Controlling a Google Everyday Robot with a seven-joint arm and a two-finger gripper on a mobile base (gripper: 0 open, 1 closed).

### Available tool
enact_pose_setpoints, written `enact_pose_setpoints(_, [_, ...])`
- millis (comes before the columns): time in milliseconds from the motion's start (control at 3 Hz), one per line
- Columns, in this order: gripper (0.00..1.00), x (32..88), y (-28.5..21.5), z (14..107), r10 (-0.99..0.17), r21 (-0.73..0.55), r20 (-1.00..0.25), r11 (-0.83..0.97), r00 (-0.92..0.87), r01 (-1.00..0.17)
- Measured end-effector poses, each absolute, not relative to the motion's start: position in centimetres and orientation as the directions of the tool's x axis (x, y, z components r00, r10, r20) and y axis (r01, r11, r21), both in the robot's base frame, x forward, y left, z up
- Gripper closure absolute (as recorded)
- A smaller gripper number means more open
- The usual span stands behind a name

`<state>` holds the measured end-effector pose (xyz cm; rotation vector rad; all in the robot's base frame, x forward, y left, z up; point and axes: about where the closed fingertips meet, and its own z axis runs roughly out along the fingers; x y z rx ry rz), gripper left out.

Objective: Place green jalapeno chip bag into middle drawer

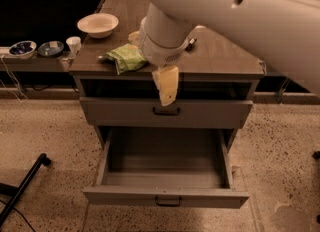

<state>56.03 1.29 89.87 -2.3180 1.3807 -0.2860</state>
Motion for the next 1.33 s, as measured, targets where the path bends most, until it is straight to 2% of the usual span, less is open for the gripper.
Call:
enact_pose_setpoints(667, [0.00, 59.8, 5.7, 85.4, -0.845, -0.461, -0.101, -0.428, 0.525, -0.777])
enact_pose_setpoints(1333, [0.00, 64.7, 7.5, 83.7, -0.834, -0.435, -0.257, -0.352, 0.488, -0.829])
